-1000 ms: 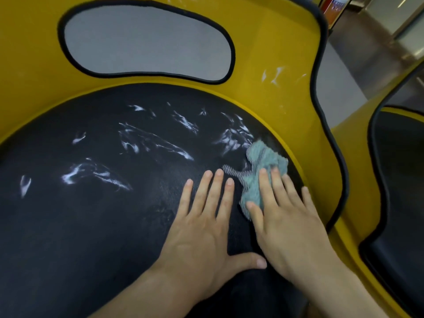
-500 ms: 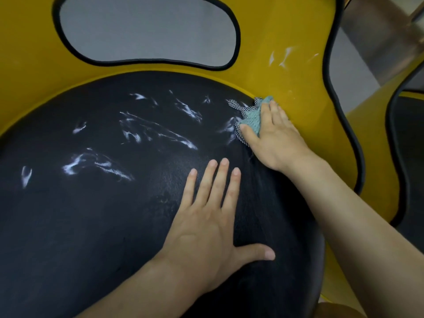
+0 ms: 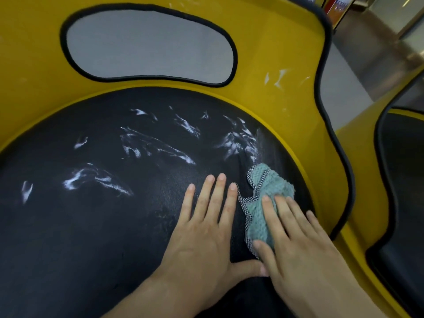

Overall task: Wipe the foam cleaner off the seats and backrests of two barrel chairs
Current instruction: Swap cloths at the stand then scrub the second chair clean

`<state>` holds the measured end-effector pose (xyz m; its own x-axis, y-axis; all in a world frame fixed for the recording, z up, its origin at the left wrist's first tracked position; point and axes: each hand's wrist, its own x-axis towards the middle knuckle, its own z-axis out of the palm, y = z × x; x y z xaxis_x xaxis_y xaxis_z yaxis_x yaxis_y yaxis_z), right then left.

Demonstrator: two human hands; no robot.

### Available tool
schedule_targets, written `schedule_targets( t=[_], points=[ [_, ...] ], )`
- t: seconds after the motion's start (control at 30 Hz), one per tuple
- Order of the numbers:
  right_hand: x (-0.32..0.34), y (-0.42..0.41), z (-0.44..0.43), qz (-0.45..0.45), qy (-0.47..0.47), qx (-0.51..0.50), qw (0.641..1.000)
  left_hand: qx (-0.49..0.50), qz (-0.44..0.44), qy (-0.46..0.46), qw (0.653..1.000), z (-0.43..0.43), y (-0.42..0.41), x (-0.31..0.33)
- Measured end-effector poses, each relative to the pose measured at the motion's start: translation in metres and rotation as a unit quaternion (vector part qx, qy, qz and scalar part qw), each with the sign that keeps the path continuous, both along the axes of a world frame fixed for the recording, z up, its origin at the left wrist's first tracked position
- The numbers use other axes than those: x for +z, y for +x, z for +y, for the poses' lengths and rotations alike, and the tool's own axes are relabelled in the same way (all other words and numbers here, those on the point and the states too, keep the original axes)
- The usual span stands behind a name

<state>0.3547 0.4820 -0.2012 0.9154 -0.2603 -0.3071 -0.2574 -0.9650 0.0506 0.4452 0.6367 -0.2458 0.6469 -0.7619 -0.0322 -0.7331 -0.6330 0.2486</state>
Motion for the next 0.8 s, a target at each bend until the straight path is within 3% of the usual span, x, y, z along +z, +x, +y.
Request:
schedule_targets(
  t=[0.4,0.8],
  points=[
    [-0.016,0.148,-0.048,-0.051,0.049,-0.069,0.995,0.005,-0.020,0.015,1.000,0.001,-0.001,0.002],
    [-0.014,-0.027,-0.008,-0.069,0.027,0.016,0.997,-0.005,-0.012,0.008,1.000,0.001,0.000,0.005]
  ],
)
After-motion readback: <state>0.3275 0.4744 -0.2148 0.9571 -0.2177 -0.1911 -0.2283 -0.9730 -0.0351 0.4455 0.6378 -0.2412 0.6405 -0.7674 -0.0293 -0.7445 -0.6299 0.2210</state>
